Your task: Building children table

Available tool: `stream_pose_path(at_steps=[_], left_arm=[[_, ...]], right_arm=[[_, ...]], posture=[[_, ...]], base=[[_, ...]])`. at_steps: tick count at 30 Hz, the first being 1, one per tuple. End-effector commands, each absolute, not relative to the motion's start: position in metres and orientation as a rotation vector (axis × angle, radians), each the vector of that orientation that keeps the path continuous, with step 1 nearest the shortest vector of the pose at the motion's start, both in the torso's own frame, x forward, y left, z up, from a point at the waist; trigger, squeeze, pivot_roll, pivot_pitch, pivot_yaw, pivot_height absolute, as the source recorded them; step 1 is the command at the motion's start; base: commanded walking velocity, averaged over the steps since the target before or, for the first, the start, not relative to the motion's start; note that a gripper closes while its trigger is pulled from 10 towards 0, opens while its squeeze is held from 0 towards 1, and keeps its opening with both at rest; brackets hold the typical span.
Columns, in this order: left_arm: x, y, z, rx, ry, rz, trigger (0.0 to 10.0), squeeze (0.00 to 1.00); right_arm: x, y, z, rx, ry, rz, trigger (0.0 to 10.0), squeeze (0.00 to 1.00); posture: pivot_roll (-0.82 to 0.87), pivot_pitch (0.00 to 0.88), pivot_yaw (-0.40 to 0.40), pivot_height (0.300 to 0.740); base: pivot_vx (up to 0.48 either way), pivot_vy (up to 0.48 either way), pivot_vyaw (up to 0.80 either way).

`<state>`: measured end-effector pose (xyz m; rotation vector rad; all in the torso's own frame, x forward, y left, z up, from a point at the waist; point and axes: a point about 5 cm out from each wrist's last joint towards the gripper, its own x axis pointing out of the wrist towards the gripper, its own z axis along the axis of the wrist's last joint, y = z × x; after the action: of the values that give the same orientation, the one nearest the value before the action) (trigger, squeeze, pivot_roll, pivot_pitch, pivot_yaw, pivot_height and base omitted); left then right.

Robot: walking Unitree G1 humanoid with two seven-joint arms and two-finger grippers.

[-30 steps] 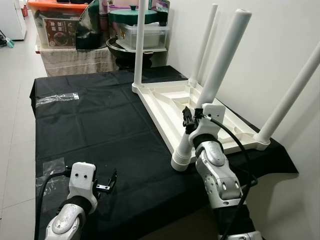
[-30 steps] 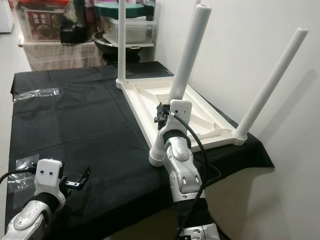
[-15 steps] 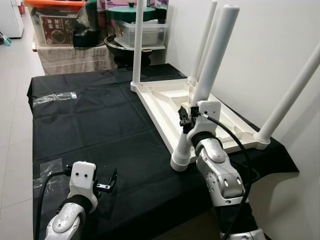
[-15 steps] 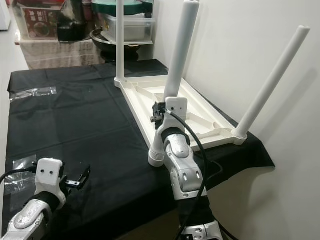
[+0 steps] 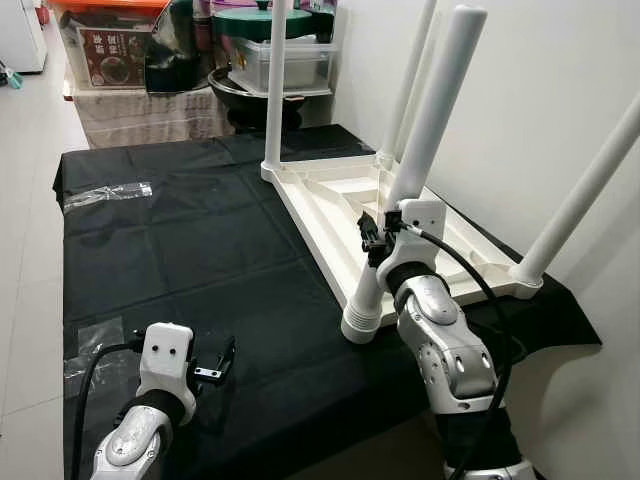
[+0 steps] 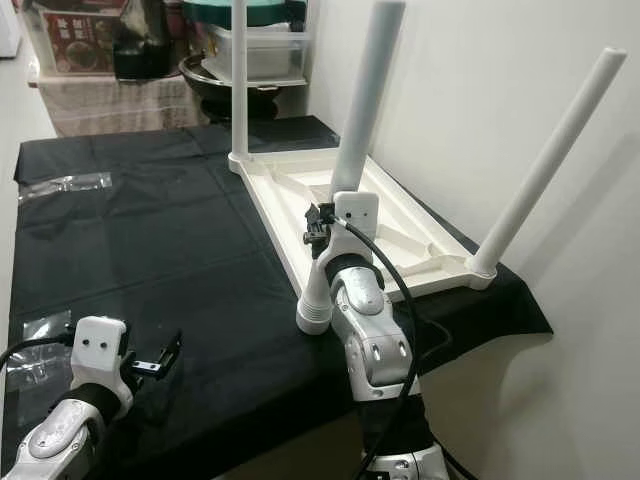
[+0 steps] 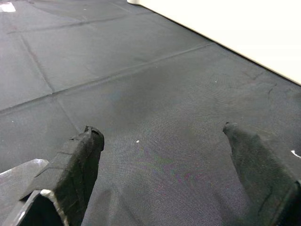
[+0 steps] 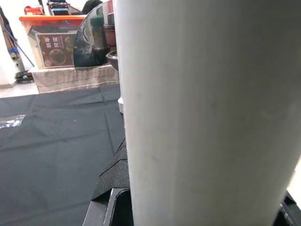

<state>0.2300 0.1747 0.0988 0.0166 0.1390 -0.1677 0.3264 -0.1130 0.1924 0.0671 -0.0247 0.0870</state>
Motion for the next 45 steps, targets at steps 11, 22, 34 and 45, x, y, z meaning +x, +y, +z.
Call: stream_pose_path(at_steps=[11, 22, 34, 45], left_arm=[[0.229, 0.174, 0.094, 0.016, 0.157, -0.174, 10.0, 0.0], [0.228, 0.174, 0.094, 0.017, 0.158, -0.176, 10.0, 0.0], [0.229, 0.174, 0.094, 0.02, 0.157, -0.177, 10.0, 0.0], [0.232, 0.174, 0.094, 0.02, 0.153, -0.185, 10.0, 0.0]], right_arm=[[0.321, -0.129, 0.158, 0.053, 0.166, 0.026, 10.0, 0.0], [0.319, -0.131, 0.163, 0.061, 0.155, 0.018, 10.0, 0.04], [0.319, -0.132, 0.182, 0.052, 0.062, 0.003, 10.0, 0.59], [0.316, -0.136, 0.198, 0.064, -0.017, -0.02, 10.0, 1.0]], posture=[[0.07, 0.0, -0.091, 0.74], [0.06, 0.0, -0.086, 0.74], [0.07, 0.0, -0.088, 0.74], [0.06, 0.0, -0.08, 0.74]], base=[[0.0, 0.0, 0.0], [0.0, 0.0, 0.0], [0.0, 0.0, 0.0], [0.0, 0.0, 0.0]])
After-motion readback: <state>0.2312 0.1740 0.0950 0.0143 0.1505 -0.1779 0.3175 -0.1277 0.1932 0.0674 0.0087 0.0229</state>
